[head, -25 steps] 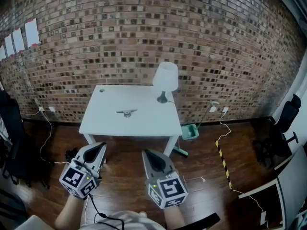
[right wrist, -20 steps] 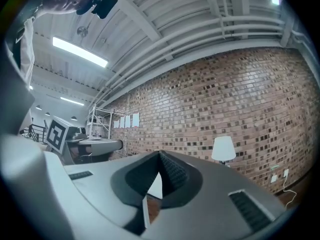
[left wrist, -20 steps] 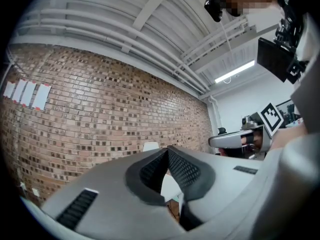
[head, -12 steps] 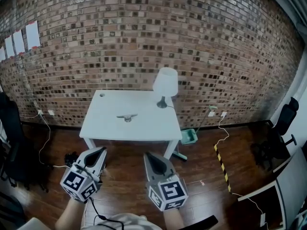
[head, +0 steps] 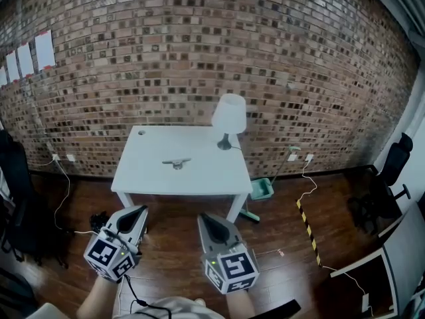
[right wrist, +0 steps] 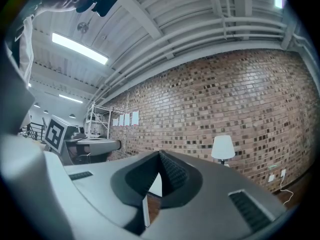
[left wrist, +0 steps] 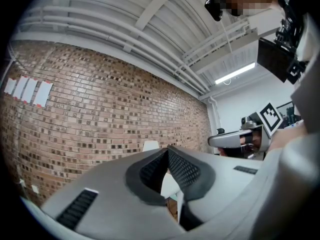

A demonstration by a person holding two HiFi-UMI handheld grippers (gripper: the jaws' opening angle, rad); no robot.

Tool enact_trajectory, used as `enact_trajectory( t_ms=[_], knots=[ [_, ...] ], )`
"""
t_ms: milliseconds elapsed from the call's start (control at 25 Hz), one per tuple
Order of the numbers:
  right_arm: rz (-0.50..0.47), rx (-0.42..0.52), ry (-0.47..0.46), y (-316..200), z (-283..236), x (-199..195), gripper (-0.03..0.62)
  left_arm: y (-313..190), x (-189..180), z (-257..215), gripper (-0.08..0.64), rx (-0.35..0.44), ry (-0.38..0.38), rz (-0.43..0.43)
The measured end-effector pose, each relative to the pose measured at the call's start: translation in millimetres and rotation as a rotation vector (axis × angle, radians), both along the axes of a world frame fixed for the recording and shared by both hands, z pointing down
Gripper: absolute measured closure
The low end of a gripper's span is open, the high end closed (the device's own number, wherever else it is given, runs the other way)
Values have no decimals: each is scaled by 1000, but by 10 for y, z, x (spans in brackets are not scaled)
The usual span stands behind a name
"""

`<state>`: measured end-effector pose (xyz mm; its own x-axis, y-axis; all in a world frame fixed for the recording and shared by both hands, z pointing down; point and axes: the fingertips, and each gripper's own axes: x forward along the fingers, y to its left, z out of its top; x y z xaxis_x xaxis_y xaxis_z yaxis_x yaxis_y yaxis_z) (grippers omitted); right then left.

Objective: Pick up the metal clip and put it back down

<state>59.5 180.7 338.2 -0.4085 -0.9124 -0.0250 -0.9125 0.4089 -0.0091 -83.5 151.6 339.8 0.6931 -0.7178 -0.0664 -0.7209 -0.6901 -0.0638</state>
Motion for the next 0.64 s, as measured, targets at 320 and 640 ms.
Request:
enact_trajectory(
  t_ms=[320,640],
  knots=[
    [5,2,-8,30,15,-26,604,32,-41,23,543,1,-4,2],
    [14,-4,-8,44,30,-56,604,35,-76,29,543,-2,-2,9]
  ],
)
